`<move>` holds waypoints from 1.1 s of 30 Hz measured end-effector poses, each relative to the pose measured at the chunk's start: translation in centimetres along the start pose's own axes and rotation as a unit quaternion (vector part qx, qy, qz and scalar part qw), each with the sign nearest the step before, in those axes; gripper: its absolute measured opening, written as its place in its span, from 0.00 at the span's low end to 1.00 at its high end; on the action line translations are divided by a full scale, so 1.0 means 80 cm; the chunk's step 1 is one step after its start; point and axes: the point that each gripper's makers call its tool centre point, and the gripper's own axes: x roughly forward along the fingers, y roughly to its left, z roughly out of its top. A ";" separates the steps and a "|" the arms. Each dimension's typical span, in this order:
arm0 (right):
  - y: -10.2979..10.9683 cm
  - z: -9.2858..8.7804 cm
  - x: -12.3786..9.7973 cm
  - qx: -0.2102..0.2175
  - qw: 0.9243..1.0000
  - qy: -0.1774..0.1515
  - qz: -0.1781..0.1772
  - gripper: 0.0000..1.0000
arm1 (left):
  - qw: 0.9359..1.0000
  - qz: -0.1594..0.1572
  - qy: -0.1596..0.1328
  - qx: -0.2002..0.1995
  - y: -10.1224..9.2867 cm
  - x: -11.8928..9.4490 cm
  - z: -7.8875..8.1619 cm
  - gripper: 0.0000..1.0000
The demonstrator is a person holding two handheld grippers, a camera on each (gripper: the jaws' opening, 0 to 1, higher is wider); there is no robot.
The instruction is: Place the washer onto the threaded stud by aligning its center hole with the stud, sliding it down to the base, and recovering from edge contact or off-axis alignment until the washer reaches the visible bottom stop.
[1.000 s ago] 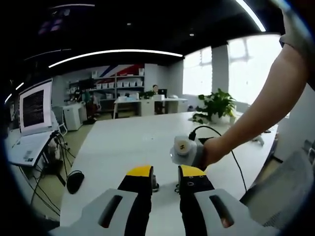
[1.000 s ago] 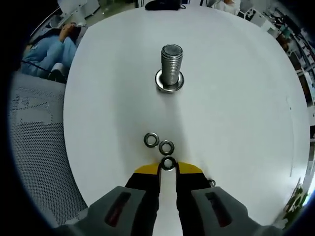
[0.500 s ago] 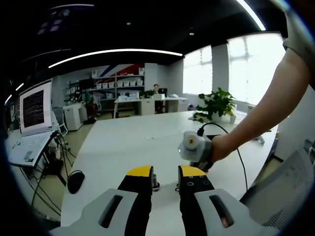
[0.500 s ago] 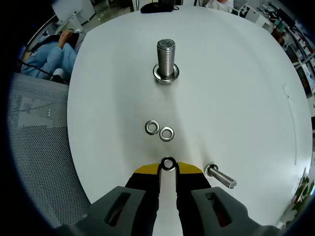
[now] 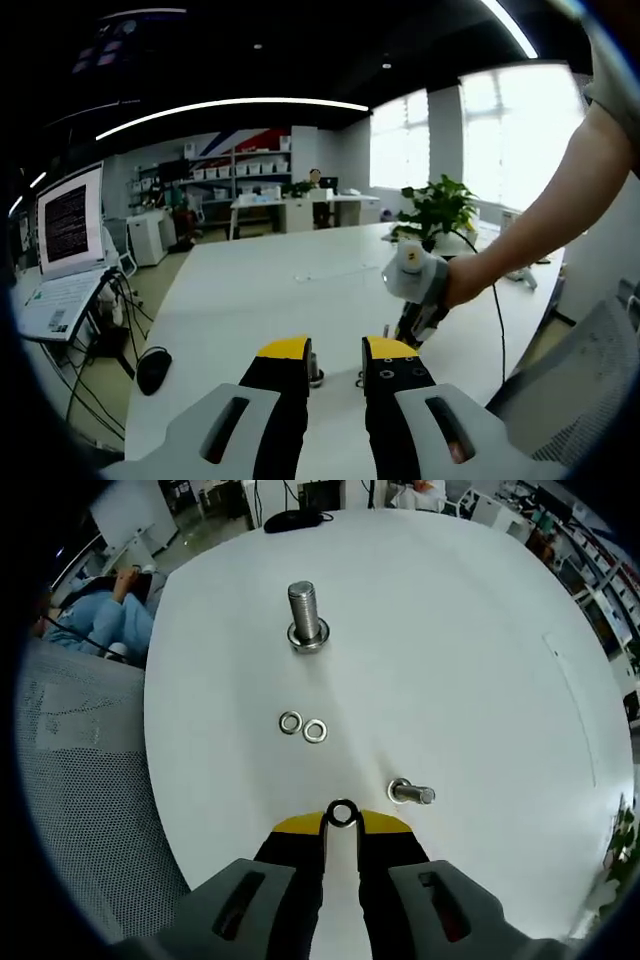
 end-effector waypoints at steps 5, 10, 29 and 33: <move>-0.011 0.003 -0.014 0.017 1.000 -0.018 -0.003 0.12 | 1.000 0.000 0.001 0.000 0.001 0.000 0.000 0.18; -0.025 0.015 -0.031 0.035 0.999 -0.038 -0.009 0.12 | 1.000 0.000 0.002 -0.001 0.001 0.000 -0.001 0.18; -0.043 0.032 -0.034 -0.003 0.999 -0.037 -0.032 0.12 | 1.000 0.000 0.009 0.001 0.001 0.000 -0.004 0.18; -0.048 0.029 -0.032 -0.004 0.999 -0.030 -0.033 0.13 | 1.000 -0.001 0.011 0.002 0.001 0.001 -0.004 0.18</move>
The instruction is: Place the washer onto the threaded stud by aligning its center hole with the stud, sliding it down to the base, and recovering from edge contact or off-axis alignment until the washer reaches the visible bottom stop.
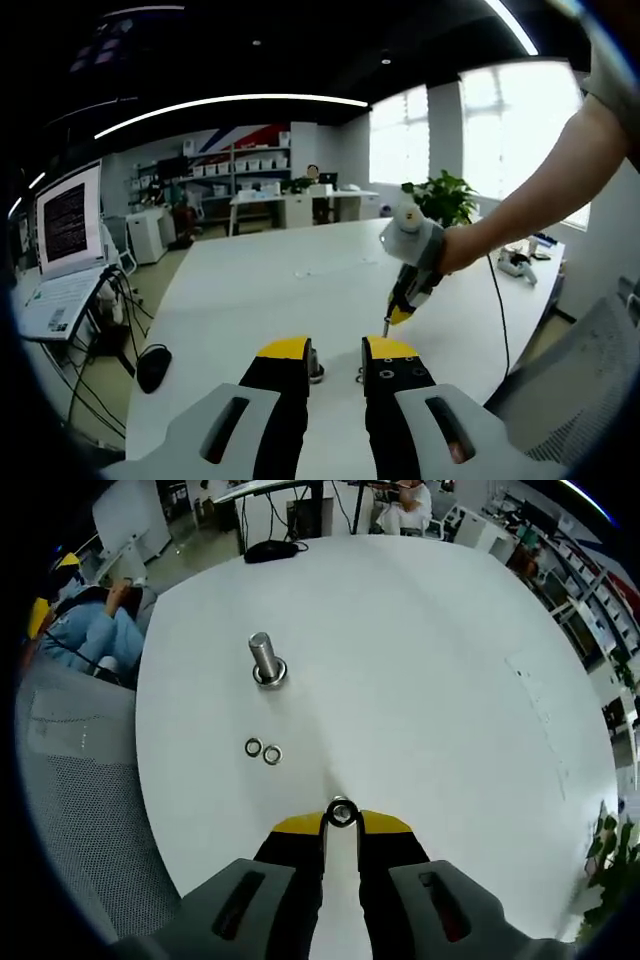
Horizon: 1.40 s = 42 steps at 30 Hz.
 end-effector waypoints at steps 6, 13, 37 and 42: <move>0.000 -0.001 0.001 -0.001 1.000 0.001 0.001 0.13 | 1.000 0.000 0.002 0.002 -0.001 0.000 -0.001 0.18; 0.001 -0.001 0.007 -0.001 1.000 0.007 0.003 0.13 | 1.000 0.001 0.003 0.002 0.000 0.000 -0.002 0.18; -0.001 -0.005 0.012 -0.009 1.000 0.001 -0.001 0.16 | 1.000 0.007 0.002 0.003 0.003 -0.001 -0.002 0.18; 0.001 -0.006 0.008 -0.005 1.000 -0.004 -0.003 0.17 | 1.000 0.006 0.003 0.005 0.001 0.000 -0.002 0.18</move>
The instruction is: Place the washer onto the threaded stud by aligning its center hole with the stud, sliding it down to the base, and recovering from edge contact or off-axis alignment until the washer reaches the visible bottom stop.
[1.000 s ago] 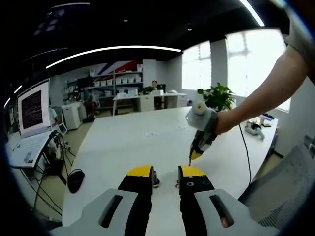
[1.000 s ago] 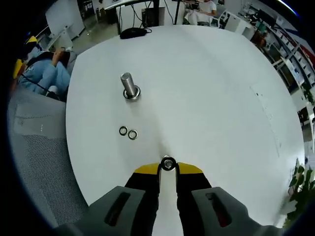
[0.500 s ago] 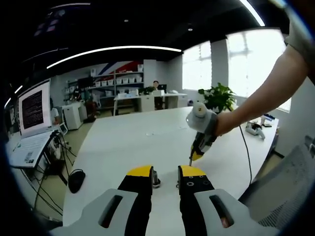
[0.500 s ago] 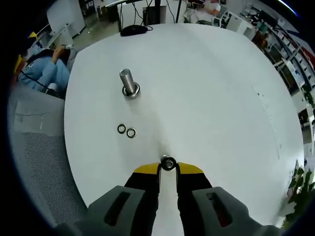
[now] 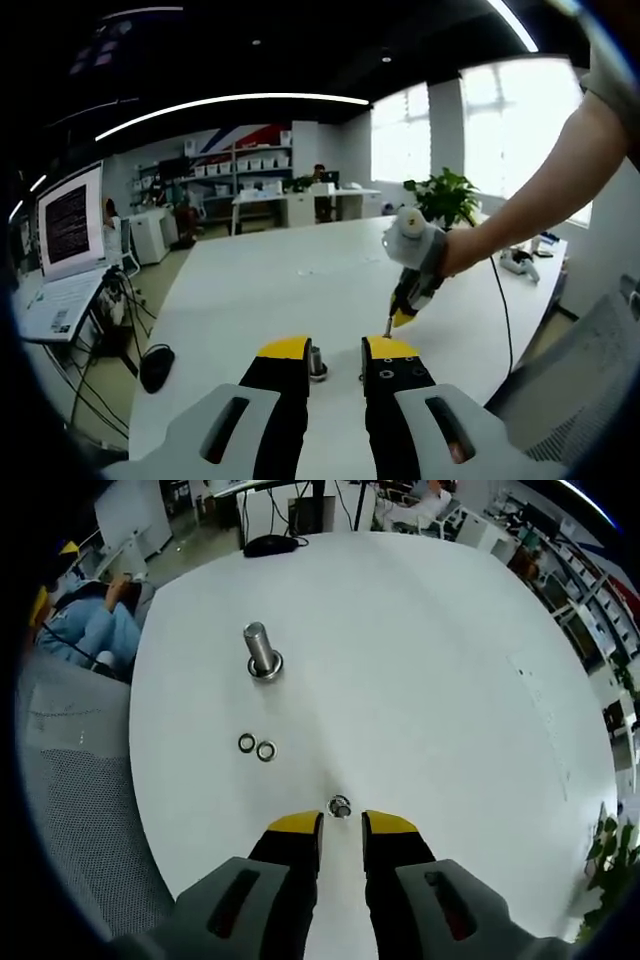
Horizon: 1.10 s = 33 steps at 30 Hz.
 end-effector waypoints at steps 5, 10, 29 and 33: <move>0.004 -0.004 -0.004 0.006 1.000 -0.001 -0.001 0.17 | 1.000 -0.001 -0.002 0.000 0.000 0.000 0.001 0.18; 0.005 -0.005 -0.006 0.010 1.000 -0.004 -0.003 0.17 | 1.000 -0.002 -0.005 0.001 -0.001 -0.001 0.002 0.18; 0.040 -0.028 0.011 0.020 1.000 0.014 0.010 0.18 | 1.000 -0.004 -0.013 -0.003 -0.001 -0.002 0.006 0.18; 0.054 -0.025 0.017 0.013 1.000 0.017 0.017 0.18 | 1.000 -0.003 -0.016 -0.006 -0.001 -0.004 0.007 0.18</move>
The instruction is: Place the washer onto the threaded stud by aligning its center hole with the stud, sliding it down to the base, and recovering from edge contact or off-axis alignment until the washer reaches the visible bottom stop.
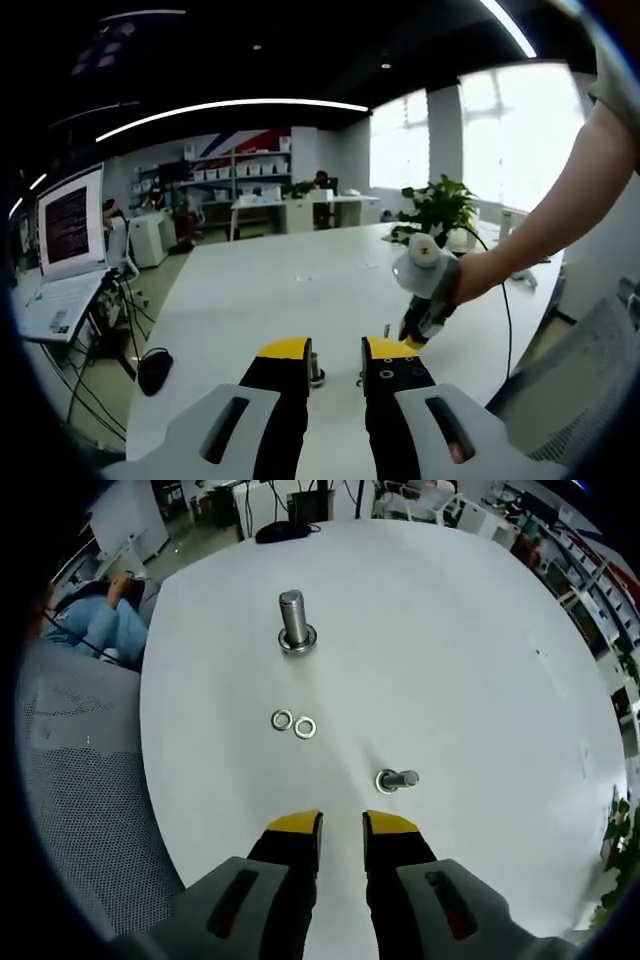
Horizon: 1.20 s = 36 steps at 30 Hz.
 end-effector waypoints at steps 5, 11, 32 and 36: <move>0.005 0.012 0.004 -0.005 1.000 -0.005 0.003 0.18 | 1.000 -0.002 0.001 0.000 -0.001 0.000 0.000 0.18; 0.009 0.023 0.013 0.000 1.000 -0.008 0.002 0.18 | 1.000 -0.005 0.005 0.001 -0.003 0.002 -0.003 0.18; 0.024 0.046 0.046 -0.013 1.000 -0.004 0.017 0.20 | 1.000 -0.003 0.007 0.000 -0.001 0.001 -0.004 0.18; 0.025 0.049 0.051 -0.018 1.000 -0.004 0.018 0.20 | 1.000 -0.001 0.007 0.000 -0.001 0.001 -0.004 0.18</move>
